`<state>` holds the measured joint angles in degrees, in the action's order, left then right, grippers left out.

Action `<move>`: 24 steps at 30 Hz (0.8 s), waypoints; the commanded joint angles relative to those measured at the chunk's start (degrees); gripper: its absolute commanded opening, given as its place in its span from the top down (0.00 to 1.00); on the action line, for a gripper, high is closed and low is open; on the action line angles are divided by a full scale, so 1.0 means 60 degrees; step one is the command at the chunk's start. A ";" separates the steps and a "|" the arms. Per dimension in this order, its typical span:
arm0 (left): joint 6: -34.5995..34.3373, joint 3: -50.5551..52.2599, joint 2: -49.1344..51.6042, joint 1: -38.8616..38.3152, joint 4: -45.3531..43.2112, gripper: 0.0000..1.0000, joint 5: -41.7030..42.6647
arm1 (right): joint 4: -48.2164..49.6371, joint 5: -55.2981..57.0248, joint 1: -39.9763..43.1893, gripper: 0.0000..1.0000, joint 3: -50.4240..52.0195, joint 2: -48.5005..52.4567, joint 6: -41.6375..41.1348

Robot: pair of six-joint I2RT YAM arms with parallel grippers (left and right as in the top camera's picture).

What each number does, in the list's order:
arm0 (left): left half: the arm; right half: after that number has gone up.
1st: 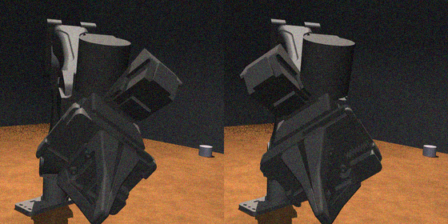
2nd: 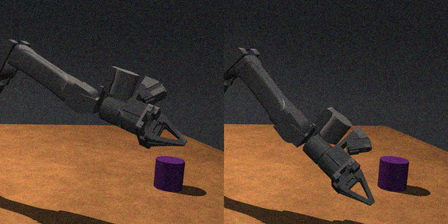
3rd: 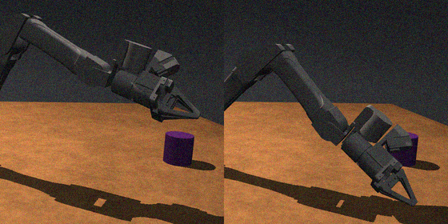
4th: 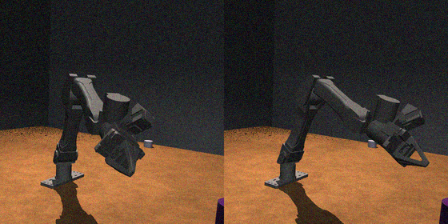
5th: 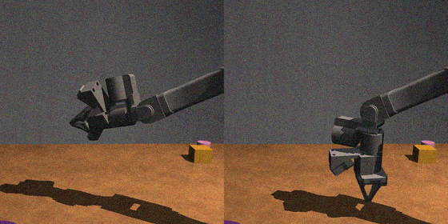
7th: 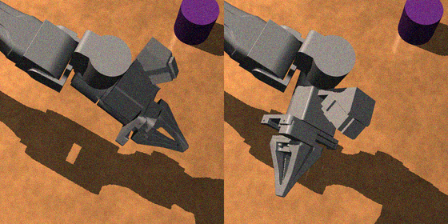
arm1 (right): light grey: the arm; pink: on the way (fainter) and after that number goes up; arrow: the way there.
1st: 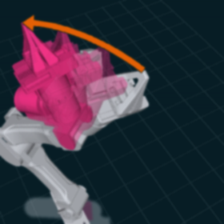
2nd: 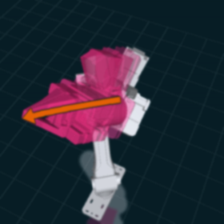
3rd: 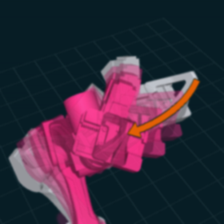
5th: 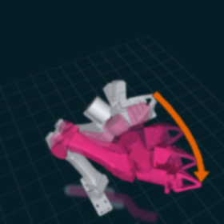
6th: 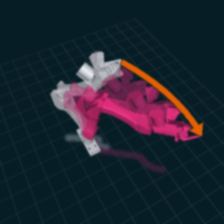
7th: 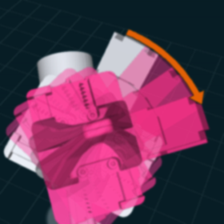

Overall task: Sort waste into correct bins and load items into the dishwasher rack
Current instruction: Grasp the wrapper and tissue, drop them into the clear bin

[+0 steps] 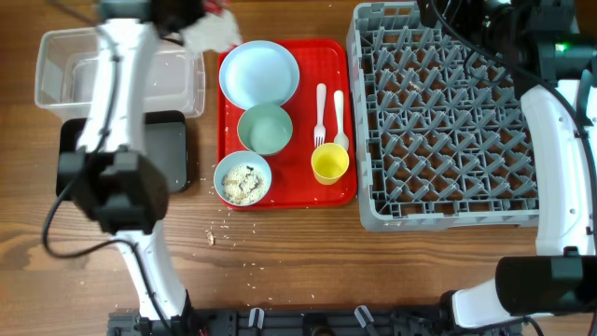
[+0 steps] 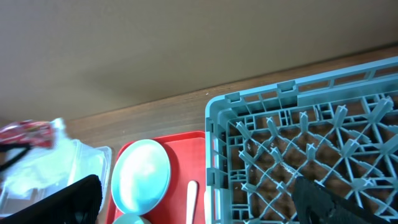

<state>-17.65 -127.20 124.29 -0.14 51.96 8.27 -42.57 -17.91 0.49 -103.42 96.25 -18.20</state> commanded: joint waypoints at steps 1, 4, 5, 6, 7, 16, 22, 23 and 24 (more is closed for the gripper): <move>-0.0980 -0.0080 -0.0270 0.0878 0.0739 0.96 0.0178 | 0.0157 0.0135 -0.0007 0.00 0.0007 0.0142 -0.0503; -0.1049 0.0248 -0.0084 0.1636 0.1202 0.96 -0.0124 | 0.0306 0.0135 -0.0007 0.00 0.0007 0.0157 -0.0503; -0.1180 0.0404 -0.0004 0.1759 0.1184 0.96 -0.0386 | 0.0306 0.0131 -0.0007 0.00 0.0007 0.0157 -0.0503; -0.1246 0.0616 0.0168 0.1920 0.1122 0.96 -0.0645 | 0.0302 0.0131 -0.0007 0.00 0.0007 0.0157 -0.0506; -0.1242 0.0754 0.0331 0.2018 0.1027 0.96 -0.0652 | 0.0306 0.0131 -0.0007 0.00 0.0007 0.0157 -0.0510; -0.1202 0.0914 0.1235 0.2131 0.0463 0.75 -0.0754 | 0.0229 0.0127 -0.0007 0.00 0.0007 0.0157 -0.0725; -0.0266 0.0874 0.0798 0.2091 0.0233 0.18 0.0040 | 0.0244 0.0131 -0.0007 0.00 0.0007 0.0157 -0.0732; -0.0142 0.0874 0.0659 0.2069 0.0229 0.18 0.0047 | 0.0244 0.0127 -0.0007 0.00 0.0007 0.0157 -0.0739; 0.0087 0.0874 0.0488 0.2025 0.0233 0.18 0.0124 | 0.0240 0.0127 -0.0007 0.00 0.0007 0.0157 -0.0736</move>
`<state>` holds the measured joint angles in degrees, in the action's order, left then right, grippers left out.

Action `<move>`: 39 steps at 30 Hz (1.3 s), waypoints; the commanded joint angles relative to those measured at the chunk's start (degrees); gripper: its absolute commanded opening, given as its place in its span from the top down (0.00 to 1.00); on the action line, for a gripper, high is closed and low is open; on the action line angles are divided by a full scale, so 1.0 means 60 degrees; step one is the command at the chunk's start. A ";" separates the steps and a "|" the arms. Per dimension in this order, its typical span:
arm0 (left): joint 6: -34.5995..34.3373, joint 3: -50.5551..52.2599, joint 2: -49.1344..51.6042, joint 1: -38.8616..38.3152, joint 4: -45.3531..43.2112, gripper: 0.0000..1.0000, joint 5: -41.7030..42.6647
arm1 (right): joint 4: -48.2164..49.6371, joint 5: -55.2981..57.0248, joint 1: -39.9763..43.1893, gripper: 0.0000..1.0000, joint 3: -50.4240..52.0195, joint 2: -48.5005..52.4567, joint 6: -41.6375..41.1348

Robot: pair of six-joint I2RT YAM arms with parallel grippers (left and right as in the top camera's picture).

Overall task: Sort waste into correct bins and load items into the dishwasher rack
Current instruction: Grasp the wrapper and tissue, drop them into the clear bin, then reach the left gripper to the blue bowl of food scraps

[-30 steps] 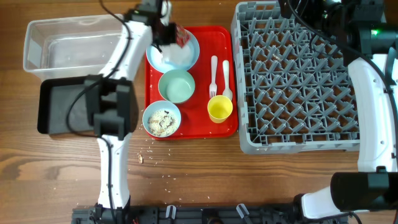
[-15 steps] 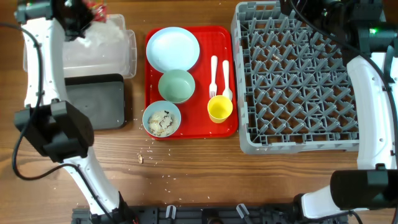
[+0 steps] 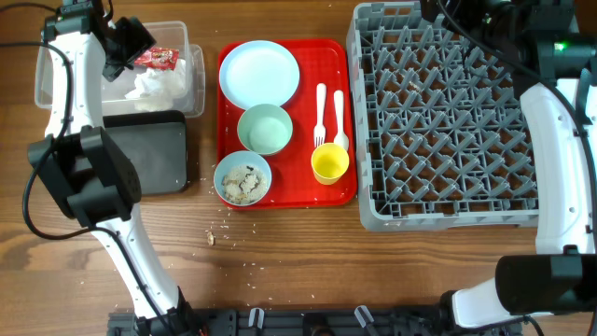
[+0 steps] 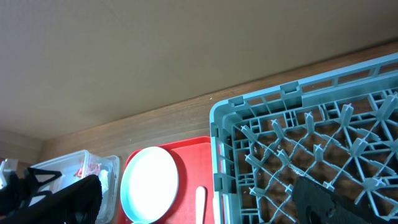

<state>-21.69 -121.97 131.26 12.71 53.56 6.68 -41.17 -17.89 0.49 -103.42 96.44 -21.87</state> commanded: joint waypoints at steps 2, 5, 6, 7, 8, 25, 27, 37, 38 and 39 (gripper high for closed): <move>0.1326 0.0004 -0.1024 -0.0295 -0.0025 0.19 0.0922 | 0.0026 0.0127 -0.0007 0.00 0.0007 0.0124 -0.0124; 0.1632 0.0004 -0.1381 -0.0969 0.0058 0.21 0.1537 | 0.0029 0.0124 -0.0007 0.00 0.0007 0.0124 -0.0124; 0.1632 0.0004 -0.1399 -0.1275 0.0175 0.21 0.1566 | 0.0026 0.0124 -0.0007 0.00 0.0007 0.0124 -0.0124; 0.1672 0.0007 -0.1395 -0.1541 0.0324 0.22 0.1566 | 0.0029 0.0127 -0.0007 0.00 0.0007 0.0124 -0.0124; 0.1927 0.0007 -0.1395 -0.1829 0.0550 0.23 0.1563 | 0.0029 0.0127 -0.0007 0.00 0.0007 0.0124 -0.0124; 0.2007 0.0007 -0.1392 -0.3362 0.2120 0.28 0.0947 | 0.0058 0.0087 -0.0098 0.01 0.0007 0.0270 -0.0197; 0.2007 0.0007 -0.1392 -0.3381 0.2116 0.28 0.0947 | 0.0007 0.0124 -0.0106 0.01 0.0007 0.0270 -0.0208; 0.2004 0.0011 -0.1341 -0.3472 0.1945 0.37 0.0947 | -0.1239 0.0590 -0.0106 0.00 0.0007 0.0270 -0.0102; 0.1916 0.0011 -0.1341 -0.3526 0.2255 0.37 0.0947 | -0.1344 0.0590 -0.0106 0.00 0.0007 0.0270 -0.0098; 0.1774 0.0011 -0.1341 -0.3595 0.2623 0.40 0.0951 | -0.1428 0.0597 -0.0106 0.00 0.0007 0.0270 -0.0066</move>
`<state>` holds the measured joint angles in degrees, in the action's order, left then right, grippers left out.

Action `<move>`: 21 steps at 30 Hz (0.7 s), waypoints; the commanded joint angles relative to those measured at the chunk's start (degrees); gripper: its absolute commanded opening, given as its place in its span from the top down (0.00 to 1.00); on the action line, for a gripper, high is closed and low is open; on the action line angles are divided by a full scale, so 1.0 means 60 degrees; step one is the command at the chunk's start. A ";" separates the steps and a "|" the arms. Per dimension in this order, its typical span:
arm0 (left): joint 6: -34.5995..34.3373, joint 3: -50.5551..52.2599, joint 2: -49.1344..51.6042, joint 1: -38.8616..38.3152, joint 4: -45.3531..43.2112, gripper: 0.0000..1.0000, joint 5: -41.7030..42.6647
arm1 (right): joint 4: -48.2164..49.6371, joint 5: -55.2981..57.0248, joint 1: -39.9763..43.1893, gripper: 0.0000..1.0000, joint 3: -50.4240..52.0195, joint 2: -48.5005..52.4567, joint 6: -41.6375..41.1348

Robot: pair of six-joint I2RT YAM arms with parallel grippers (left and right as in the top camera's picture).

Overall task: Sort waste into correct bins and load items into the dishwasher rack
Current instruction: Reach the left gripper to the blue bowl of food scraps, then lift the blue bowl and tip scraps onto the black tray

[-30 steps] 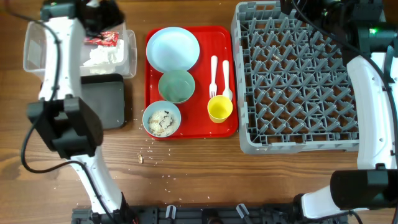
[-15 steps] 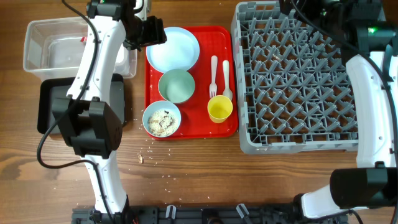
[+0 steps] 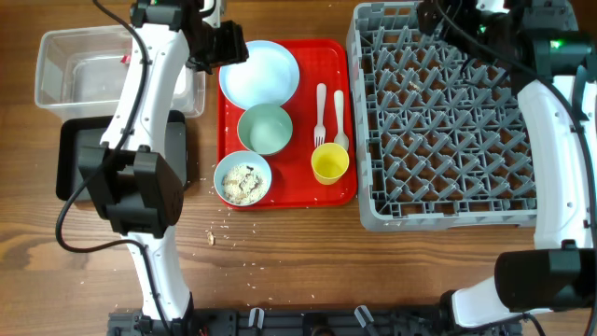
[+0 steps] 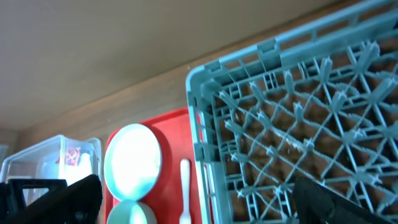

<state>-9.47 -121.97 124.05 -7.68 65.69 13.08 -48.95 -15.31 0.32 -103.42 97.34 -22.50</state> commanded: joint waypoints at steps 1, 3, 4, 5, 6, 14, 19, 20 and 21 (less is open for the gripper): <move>-0.0463 0.0007 -0.0138 -0.0339 0.1213 0.46 -0.0124 | -0.0251 0.0168 -0.0076 0.00 0.0007 0.0120 0.0047; -0.0747 0.0007 -0.0138 -0.0565 0.2058 0.47 -0.0124 | -0.0692 0.0175 -0.0076 0.00 0.0007 0.0120 0.0251; -0.0750 0.0011 -0.0138 -0.0725 0.2554 0.49 -0.0120 | -0.0878 0.0291 -0.0076 0.00 0.0007 0.0120 0.0266; -0.0754 0.0051 -0.0138 -0.0984 0.2980 0.51 -0.0120 | -0.1133 0.0488 -0.0076 0.00 0.0007 0.0120 0.0266; -0.0816 0.0171 -0.0138 -0.1297 0.3162 0.51 -0.0124 | -0.1351 0.0670 -0.0076 0.01 0.0007 0.0120 0.0306; -0.2218 0.3727 -0.1024 -0.2943 0.1184 0.55 -0.1275 | -0.1996 0.0914 -0.0076 0.00 0.0007 0.0120 0.0980; -0.2539 0.5759 -0.1883 -0.3140 0.0069 0.56 -0.1555 | -0.1989 0.0914 -0.0076 0.00 0.0007 0.0120 0.0994; -0.2539 0.5890 -0.1883 -0.3140 -0.0011 0.59 -0.1559 | -0.1989 0.0914 -0.0076 0.00 0.0007 0.0120 0.0994; -0.2543 0.6014 -0.1883 -0.3144 -0.0084 0.65 -0.1559 | -0.1989 0.0911 -0.0076 0.00 0.0007 0.0120 0.0994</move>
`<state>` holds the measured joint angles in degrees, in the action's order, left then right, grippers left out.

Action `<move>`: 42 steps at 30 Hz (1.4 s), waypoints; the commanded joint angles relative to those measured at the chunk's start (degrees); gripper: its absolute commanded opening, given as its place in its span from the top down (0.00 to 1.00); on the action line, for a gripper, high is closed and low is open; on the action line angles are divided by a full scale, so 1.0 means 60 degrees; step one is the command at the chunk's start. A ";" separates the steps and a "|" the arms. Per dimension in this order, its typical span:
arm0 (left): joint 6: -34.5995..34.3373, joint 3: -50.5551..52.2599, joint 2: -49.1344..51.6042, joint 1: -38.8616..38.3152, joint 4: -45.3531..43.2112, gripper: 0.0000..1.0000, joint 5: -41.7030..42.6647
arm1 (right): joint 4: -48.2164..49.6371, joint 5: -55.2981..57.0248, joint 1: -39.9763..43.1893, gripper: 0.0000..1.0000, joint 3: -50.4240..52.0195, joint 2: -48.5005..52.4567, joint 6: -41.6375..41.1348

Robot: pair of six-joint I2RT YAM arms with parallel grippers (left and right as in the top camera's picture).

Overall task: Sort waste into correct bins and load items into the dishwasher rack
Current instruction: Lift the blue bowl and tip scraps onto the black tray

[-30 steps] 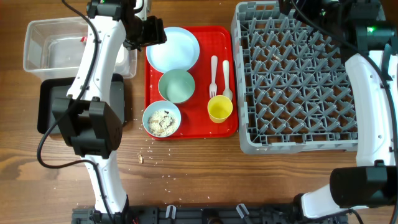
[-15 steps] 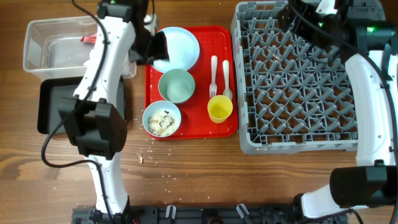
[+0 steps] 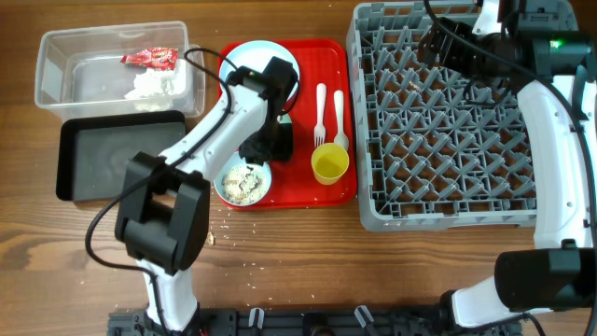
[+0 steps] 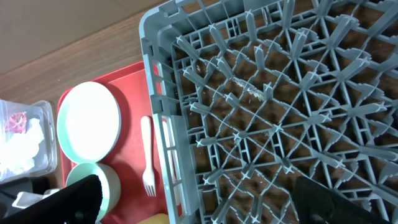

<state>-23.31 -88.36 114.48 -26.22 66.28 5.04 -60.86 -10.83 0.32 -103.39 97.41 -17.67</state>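
Note:
My left gripper [image 3: 266, 140] hangs low over the red tray [image 3: 303, 187], right on top of the pale green bowl [image 4: 107, 176]. It covers the bowl from overhead, and its jaws are not discernible. Just in front sits a bowl of food scraps [image 3: 242, 180]. A white plate [image 3: 247, 61], a fork [image 3: 320, 107], a spoon [image 3: 340, 112] and a yellow cup [image 3: 329, 163] also lie on the tray. My right gripper [image 3: 446, 47] [image 4: 202, 205] hovers open and empty above the far left part of the grey dishwasher rack [image 3: 368, 217].
A clear bin [image 3: 51, 93] at the far left holds a red wrapper [image 3: 149, 58] and white tissue [image 3: 154, 86]. In front of it lies a black tray [image 3: 121, 159]. Crumbs [image 3: 213, 238] dot the wood near the red tray's front corner.
My left gripper has gone from the plate's far left edge to just above the green bowl in the middle of the tray. The right gripper now looks down more steeply over the rack.
First my left gripper held white tissue and a red wrapper aloft between the bin and the tray. Then it was over the clear bin, with both lying inside. Later it stood beside the plate, and now it is down at the green bowl.

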 commanded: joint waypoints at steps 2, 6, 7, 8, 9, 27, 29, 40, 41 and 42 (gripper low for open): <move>-0.0317 0.0936 -0.0288 -0.0109 -0.0535 0.74 -0.0219 | -0.0007 0.0168 -0.0076 0.00 0.0004 0.0109 0.0189; -0.0699 0.1705 -0.0288 -0.0113 -0.1147 0.91 -0.0215 | -0.0007 0.0164 -0.0076 0.00 0.0004 0.0109 0.0193; -0.0699 0.1814 -0.0288 -0.0113 -0.1228 0.94 -0.0219 | -0.0007 0.0164 -0.0076 0.00 0.0004 0.0109 0.0193; -0.0699 0.1836 -0.0288 -0.0113 -0.1235 0.96 -0.0215 | -0.0007 0.0164 -0.0076 0.00 0.0004 0.0109 0.0193; -0.0699 0.1836 -0.0288 -0.0113 -0.1235 0.96 -0.0215 | -0.0007 0.0164 -0.0076 0.00 0.0004 0.0109 0.0193; 0.1676 0.1472 -0.3898 0.4488 -0.0732 0.96 0.3410 | -0.0025 0.0160 -0.0076 0.00 0.0004 0.0109 0.0193; 0.2371 0.1475 -0.3741 0.5737 -0.0922 0.96 0.4539 | -0.0029 0.0164 -0.0076 0.00 0.0004 0.0109 0.0193; 0.5107 0.1475 -0.0900 0.9369 -0.1122 0.96 0.8888 | 0.0098 0.0164 -0.0076 0.00 0.0004 0.0109 0.0200; 0.5206 0.1475 -0.0718 0.9559 -0.1129 0.96 0.9329 | 0.0102 0.0164 -0.0076 0.00 0.0004 0.0109 0.0200; 0.5493 0.1475 -0.0619 0.9774 -0.1126 0.96 1.0007 | 0.0102 0.0164 -0.0076 0.00 0.0004 0.0109 0.0197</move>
<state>4.29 -78.74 109.14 29.65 59.48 51.90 -60.45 -10.41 0.32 -103.37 97.41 -17.67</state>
